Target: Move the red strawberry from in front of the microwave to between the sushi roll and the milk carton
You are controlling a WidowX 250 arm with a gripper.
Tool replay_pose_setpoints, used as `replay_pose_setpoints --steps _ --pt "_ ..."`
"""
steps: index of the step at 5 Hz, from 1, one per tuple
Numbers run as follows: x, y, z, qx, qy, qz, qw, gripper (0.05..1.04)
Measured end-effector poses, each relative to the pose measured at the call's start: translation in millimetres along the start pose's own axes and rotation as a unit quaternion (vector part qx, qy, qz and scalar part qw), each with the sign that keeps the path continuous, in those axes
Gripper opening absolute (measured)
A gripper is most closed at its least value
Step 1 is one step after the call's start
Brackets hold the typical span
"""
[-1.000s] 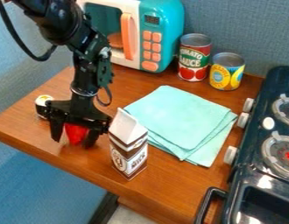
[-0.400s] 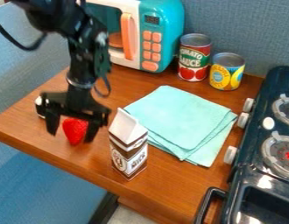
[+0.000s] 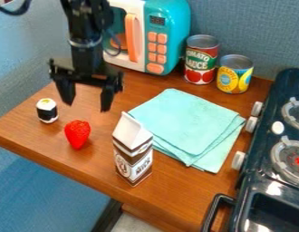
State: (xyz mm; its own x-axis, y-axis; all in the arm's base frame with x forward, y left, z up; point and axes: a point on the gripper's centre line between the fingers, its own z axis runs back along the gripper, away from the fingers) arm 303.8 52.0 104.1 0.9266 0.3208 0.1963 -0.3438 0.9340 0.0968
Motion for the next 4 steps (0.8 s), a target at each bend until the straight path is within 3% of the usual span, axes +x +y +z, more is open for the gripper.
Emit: replay_pose_setpoints --steps 1,2,3,4 --pt "29.1 -12.6 4.2 -0.016 0.001 -0.051 0.9986 1.001" --pt "50.1 -39.1 13.0 0.013 -0.016 -0.101 0.9946 1.001" --pt "50.3 -66.2 17.3 0.009 -0.025 -0.152 0.988 1.001" --pt "45.1 -76.4 17.4 -0.01 -0.018 -0.188 0.982 1.001"
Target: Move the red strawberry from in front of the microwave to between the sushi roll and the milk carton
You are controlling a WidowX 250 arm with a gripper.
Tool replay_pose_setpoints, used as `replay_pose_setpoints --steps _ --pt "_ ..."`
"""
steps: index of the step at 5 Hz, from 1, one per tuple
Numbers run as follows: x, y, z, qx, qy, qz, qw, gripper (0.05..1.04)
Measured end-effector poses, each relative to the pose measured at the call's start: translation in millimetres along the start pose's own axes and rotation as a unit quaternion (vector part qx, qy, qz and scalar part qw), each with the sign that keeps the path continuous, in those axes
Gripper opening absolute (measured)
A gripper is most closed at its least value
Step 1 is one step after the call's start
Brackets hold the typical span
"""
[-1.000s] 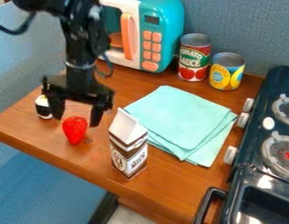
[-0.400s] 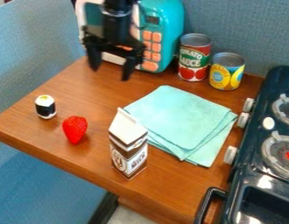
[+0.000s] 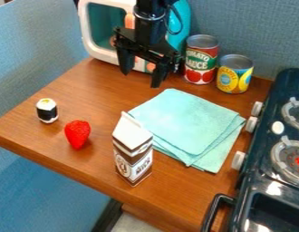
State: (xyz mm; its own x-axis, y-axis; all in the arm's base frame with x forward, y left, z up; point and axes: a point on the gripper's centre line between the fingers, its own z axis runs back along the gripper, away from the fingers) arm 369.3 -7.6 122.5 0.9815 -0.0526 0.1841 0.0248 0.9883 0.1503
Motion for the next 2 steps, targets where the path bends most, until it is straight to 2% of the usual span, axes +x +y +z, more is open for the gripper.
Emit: replay_pose_setpoints --steps 1,2 --pt "-5.6 -16.1 -7.2 -0.05 0.04 -0.023 0.9977 1.001" --pt "-3.2 -19.2 -18.1 -0.052 0.071 -0.029 0.9957 1.001"
